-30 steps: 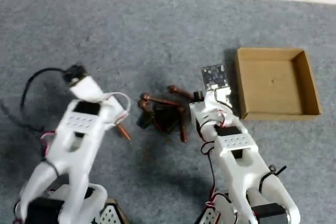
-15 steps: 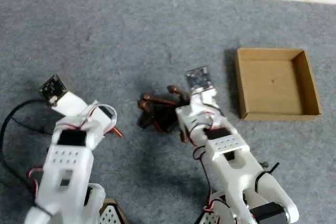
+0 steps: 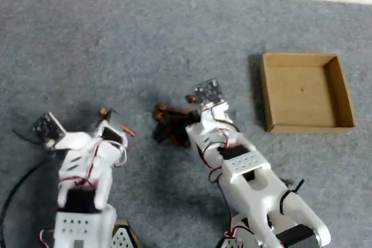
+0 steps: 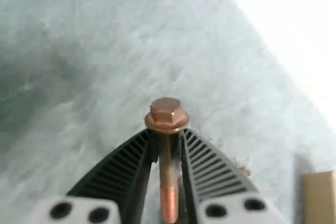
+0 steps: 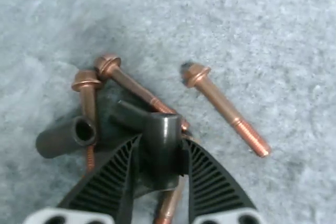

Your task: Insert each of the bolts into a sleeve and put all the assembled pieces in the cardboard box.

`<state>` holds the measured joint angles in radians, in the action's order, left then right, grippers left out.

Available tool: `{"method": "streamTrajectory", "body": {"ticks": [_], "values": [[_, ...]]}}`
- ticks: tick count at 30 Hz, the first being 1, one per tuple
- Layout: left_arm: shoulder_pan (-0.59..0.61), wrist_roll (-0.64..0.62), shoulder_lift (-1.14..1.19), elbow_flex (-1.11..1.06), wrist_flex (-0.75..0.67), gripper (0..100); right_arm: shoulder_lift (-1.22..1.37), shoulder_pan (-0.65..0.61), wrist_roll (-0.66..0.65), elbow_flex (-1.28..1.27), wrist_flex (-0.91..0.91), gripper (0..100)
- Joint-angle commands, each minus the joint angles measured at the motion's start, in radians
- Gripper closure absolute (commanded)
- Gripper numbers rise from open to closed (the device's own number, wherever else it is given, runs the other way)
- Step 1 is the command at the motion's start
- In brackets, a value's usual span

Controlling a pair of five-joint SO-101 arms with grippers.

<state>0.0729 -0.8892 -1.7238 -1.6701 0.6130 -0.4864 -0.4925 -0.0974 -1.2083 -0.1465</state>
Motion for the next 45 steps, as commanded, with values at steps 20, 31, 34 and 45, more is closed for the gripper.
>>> {"method": "streamTrajectory", "body": {"ticks": [20, 31, 34, 45], "values": [[0.015, -0.008, -0.068, -0.027, -0.098, 100, -0.039, -0.019, -0.008, -0.237, 0.587, 99.5], [0.015, -0.006, -0.068, -0.027, -0.098, 100, -0.039, -0.015, -0.008, -0.338, 0.854, 99.5], [0.015, -0.006, -0.068, -0.027, -0.098, 100, -0.039, -0.015, -0.008, -0.341, 0.872, 99.5], [0.015, -0.005, -0.068, -0.027, -0.097, 100, -0.039, -0.015, -0.008, -0.341, 0.872, 99.5]]}}
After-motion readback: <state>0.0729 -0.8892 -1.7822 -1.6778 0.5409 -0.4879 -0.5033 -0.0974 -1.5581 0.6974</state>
